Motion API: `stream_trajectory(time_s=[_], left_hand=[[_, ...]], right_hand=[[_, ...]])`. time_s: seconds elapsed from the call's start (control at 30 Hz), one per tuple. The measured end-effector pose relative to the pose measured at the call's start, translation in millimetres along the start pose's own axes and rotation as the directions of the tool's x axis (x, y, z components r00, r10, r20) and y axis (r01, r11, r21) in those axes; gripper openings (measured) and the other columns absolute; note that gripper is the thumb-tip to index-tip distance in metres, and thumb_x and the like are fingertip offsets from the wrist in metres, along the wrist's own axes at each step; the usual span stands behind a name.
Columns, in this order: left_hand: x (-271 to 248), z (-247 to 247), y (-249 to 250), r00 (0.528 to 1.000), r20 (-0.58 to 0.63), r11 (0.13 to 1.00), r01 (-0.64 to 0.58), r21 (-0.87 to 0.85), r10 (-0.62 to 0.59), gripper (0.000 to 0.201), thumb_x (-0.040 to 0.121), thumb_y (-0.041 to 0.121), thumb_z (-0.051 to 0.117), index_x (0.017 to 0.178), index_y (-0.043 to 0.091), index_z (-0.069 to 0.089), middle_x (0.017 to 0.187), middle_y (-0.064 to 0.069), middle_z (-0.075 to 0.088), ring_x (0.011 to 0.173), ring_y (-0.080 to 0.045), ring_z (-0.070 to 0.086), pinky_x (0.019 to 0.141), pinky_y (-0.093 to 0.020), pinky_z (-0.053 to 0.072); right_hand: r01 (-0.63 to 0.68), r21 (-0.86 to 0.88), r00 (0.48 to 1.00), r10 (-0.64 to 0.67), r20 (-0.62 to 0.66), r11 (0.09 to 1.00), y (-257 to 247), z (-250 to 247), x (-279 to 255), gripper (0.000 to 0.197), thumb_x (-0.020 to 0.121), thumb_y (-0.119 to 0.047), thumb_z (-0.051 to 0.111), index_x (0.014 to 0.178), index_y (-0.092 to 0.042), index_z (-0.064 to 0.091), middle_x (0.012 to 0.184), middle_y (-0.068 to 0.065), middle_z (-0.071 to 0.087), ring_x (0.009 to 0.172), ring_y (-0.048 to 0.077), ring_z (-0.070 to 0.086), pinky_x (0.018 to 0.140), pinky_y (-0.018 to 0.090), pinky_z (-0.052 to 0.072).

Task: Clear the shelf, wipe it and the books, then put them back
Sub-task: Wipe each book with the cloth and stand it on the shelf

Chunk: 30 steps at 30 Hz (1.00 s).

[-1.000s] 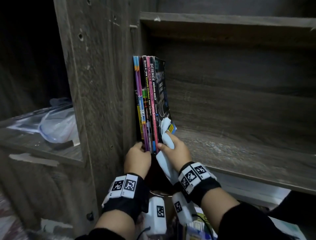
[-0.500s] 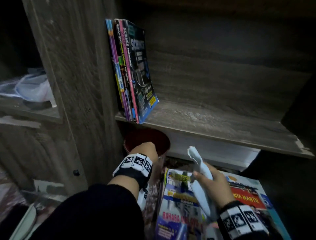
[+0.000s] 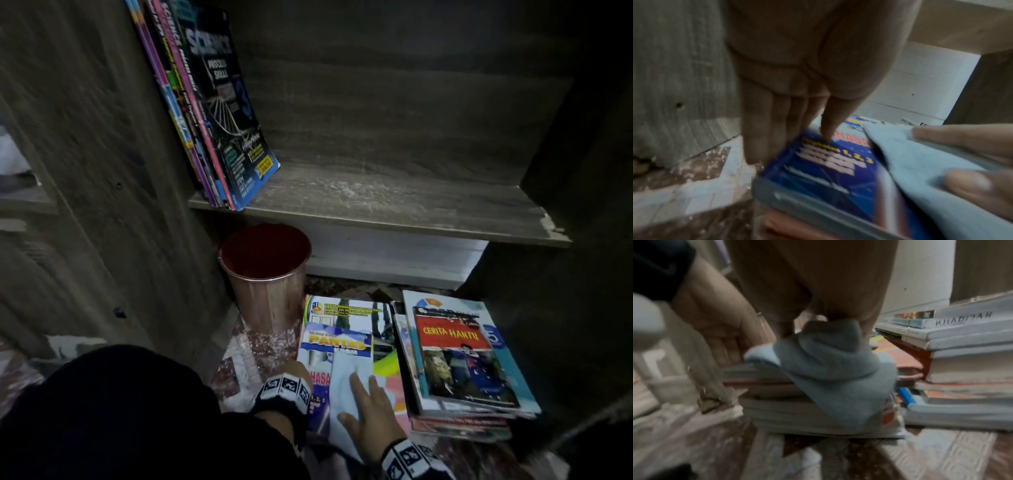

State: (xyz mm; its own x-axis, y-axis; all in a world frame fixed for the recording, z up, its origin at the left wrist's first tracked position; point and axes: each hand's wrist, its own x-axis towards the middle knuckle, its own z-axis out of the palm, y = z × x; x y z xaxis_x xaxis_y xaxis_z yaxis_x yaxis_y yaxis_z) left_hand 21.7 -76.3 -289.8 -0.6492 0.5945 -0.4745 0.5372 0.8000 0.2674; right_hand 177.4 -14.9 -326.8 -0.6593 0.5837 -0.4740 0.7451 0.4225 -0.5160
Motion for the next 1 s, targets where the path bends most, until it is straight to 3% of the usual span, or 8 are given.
stream_trajectory(time_s=[0.13, 0.23, 0.33, 0.43, 0.5, 0.67, 0.87, 1.0], left_hand=[[2, 6, -2, 0.999, 0.017, 0.993, 0.031, -0.111, -0.029, 0.039, 0.101, 0.027, 0.040, 0.131, 0.006, 0.053, 0.135, -0.012, 0.054, 0.122, -0.027, 0.054, 0.097, -0.029, 0.044], [2, 5, 8, 0.998, 0.038, 0.919, 0.059, -0.390, -0.048, 0.053, 0.100, 0.044, 0.039, 0.133, 0.004, 0.049, 0.134, -0.015, 0.054, 0.119, -0.028, 0.054, 0.094, -0.027, 0.042], [2, 5, 22, 0.999, -0.024, 0.819, -0.033, -0.573, 0.024, 0.043, 0.101, 0.035, 0.041, 0.131, 0.004, 0.044, 0.131, -0.017, 0.055, 0.116, -0.029, 0.054, 0.091, -0.026, 0.041], [-5, -2, 36, 0.987, -0.123, 0.790, -0.157, -0.593, 0.104, 0.034, 0.101, 0.027, 0.044, 0.125, 0.005, 0.049, 0.123, -0.013, 0.060, 0.106, -0.024, 0.056, 0.081, -0.024, 0.040], [-12, -11, 46, 0.966, -0.189, 0.746, -0.256, -0.615, 0.176, 0.028, 0.100, 0.027, 0.047, 0.120, 0.010, 0.054, 0.116, -0.007, 0.063, 0.104, -0.023, 0.058, 0.085, -0.027, 0.044], [-41, -43, 68, 0.878, -0.307, 0.583, -0.474, -0.660, 0.367, 0.017, 0.098, 0.023, 0.051, 0.113, 0.028, 0.058, 0.109, 0.008, 0.068, 0.102, -0.010, 0.063, 0.091, -0.028, 0.048], [-57, -73, 75, 0.839, -0.373, 0.442, -0.531, -0.723, 0.396, 0.017, 0.098, 0.020, 0.050, 0.107, 0.031, 0.060, 0.098, 0.011, 0.071, 0.088, -0.002, 0.066, 0.075, -0.014, 0.048], [-70, -76, 71, 0.803, -0.402, 0.413, -0.578, -0.704, 0.440, 0.020, 0.098, 0.018, 0.051, 0.108, 0.030, 0.062, 0.097, 0.012, 0.073, 0.088, 0.001, 0.066, 0.078, -0.016, 0.048]], right_hand=[[0.012, -0.019, 1.000, -0.013, -0.029, 1.000, 9, -1, 4, 0.066, 0.102, -0.039, 0.036, 0.152, -0.029, -0.005, 0.160, 0.008, -0.013, 0.148, 0.031, -0.005, 0.117, 0.038, 0.011], [0.016, 0.040, 0.998, -0.014, -0.065, 0.999, 5, -4, 4, 0.057, 0.103, -0.030, 0.033, 0.153, -0.028, 0.004, 0.160, 0.011, -0.008, 0.148, 0.029, -0.002, 0.117, 0.033, 0.010], [0.103, 0.153, 0.994, -0.096, -0.054, 0.983, -12, -7, 0, 0.053, 0.103, -0.023, 0.029, 0.153, -0.028, 0.012, 0.161, 0.009, -0.006, 0.148, 0.023, -0.001, 0.116, 0.028, 0.010], [0.241, 0.344, 0.965, -0.187, -0.182, 0.907, -26, -12, -4, 0.048, 0.104, -0.027, 0.030, 0.150, -0.035, 0.018, 0.161, -0.001, 0.001, 0.148, 0.013, 0.000, 0.112, 0.021, 0.010], [0.289, 0.431, 0.941, -0.172, -0.292, 0.855, -28, -21, -1, 0.044, 0.104, -0.033, 0.032, 0.145, -0.044, 0.020, 0.161, -0.006, 0.006, 0.147, 0.010, -0.002, 0.110, 0.020, 0.007], [0.182, 0.533, 0.888, 0.095, -0.451, 0.826, -32, -51, -1, 0.053, 0.101, -0.044, 0.028, 0.150, -0.041, 0.008, 0.161, 0.001, 0.000, 0.148, 0.021, 0.003, 0.119, 0.039, 0.011], [0.490, 0.361, 0.769, -0.199, -0.607, 0.793, -60, -67, -31, 0.045, 0.096, -0.057, 0.019, 0.137, -0.061, 0.000, 0.149, -0.024, -0.008, 0.136, -0.008, -0.015, 0.116, 0.026, 0.000], [0.365, 0.473, 0.799, -0.008, -0.601, 0.802, -48, -88, -17, 0.048, 0.100, -0.045, 0.023, 0.144, -0.052, 0.007, 0.160, -0.008, -0.001, 0.147, 0.010, -0.004, 0.115, 0.028, 0.004]])
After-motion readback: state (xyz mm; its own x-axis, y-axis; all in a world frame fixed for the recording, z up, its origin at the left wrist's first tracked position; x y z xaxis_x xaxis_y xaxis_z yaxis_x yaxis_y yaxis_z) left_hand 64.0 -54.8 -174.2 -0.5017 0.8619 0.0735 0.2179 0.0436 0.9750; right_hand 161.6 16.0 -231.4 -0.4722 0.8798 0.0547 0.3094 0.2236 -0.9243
